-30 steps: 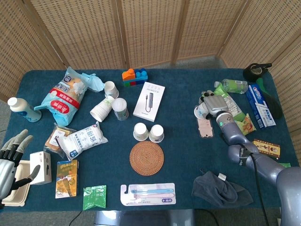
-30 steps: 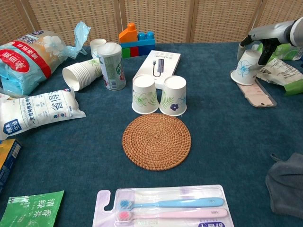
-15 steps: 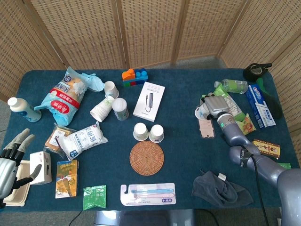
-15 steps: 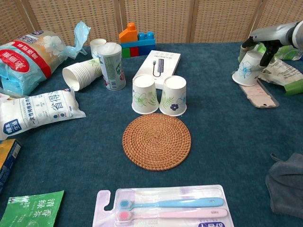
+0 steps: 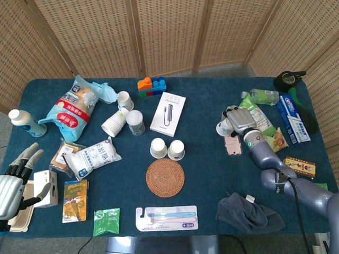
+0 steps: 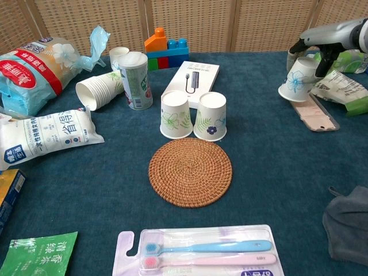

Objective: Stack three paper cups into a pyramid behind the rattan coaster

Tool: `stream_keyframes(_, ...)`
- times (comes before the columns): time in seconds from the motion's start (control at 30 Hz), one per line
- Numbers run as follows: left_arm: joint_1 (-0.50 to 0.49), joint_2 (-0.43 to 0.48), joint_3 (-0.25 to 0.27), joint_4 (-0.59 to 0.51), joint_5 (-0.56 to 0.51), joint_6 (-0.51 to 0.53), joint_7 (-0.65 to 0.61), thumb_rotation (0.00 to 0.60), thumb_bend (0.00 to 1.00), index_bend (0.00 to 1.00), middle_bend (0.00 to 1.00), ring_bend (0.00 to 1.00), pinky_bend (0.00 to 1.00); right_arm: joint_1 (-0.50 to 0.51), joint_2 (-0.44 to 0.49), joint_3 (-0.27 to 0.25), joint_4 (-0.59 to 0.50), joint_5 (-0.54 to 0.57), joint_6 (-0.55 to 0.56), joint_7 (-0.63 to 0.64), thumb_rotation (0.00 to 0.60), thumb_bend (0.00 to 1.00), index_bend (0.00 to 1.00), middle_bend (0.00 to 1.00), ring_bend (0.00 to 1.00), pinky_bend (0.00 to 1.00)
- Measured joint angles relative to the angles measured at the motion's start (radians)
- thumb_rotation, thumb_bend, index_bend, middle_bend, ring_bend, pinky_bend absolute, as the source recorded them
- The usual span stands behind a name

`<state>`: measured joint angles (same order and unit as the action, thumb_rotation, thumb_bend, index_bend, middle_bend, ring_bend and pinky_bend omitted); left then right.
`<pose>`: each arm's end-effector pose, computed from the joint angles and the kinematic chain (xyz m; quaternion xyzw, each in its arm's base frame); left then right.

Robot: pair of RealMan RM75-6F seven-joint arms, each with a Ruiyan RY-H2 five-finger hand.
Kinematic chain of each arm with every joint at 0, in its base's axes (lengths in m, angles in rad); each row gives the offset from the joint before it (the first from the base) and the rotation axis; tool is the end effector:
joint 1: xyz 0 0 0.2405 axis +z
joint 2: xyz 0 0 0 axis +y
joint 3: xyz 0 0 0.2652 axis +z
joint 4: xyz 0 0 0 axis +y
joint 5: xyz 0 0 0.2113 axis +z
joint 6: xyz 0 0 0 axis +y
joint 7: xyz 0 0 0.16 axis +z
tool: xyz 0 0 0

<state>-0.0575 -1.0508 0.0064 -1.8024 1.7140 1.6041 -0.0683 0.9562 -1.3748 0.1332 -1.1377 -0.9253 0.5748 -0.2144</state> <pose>-0.2579 0.1721 0.1674 -0.5969 -0.3883 -0.4927 0.5002 -0.2024 -0.4734 0.0551 0.7553 -0.3763 0.2336 0.4831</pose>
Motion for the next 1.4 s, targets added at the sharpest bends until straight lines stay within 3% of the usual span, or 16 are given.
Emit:
stream_keyframes(0.43, -0.017, -0.022, -0.001, 0.017, -0.005, -0.024, -0.003, 0.600, 0.40, 0.05, 0.00, 0.00, 0.18, 0.021, 0.153, 0.004, -0.329, 0.055, 0.103, -0.142, 0.600, 0.42, 0.44, 0.29, 0.15, 0.55)
stream_keyframes(0.83, -0.037, -0.040, -0.004, 0.041, -0.016, -0.052, -0.016, 0.600, 0.40, 0.05, 0.00, 0.00, 0.18, 0.100, 0.232, 0.014, -0.544, 0.167, 0.179, -0.293, 0.600, 0.42, 0.43, 0.29, 0.15, 0.55)
stream_keyframes(1.07, -0.035, -0.032, 0.003, 0.042, 0.007, -0.033, -0.033, 0.600, 0.40, 0.05, 0.00, 0.00, 0.19, 0.152, 0.248, 0.012, -0.625, 0.210, 0.205, -0.350, 0.600, 0.42, 0.43, 0.29, 0.15, 0.55)
stream_keyframes(1.4, -0.017, -0.017, 0.021, 0.042, 0.029, -0.001, -0.043, 0.600, 0.40, 0.05, 0.00, 0.00, 0.19, 0.184, 0.217, 0.013, -0.626, 0.172, 0.186, -0.333, 0.600, 0.42, 0.43, 0.29, 0.15, 0.55)
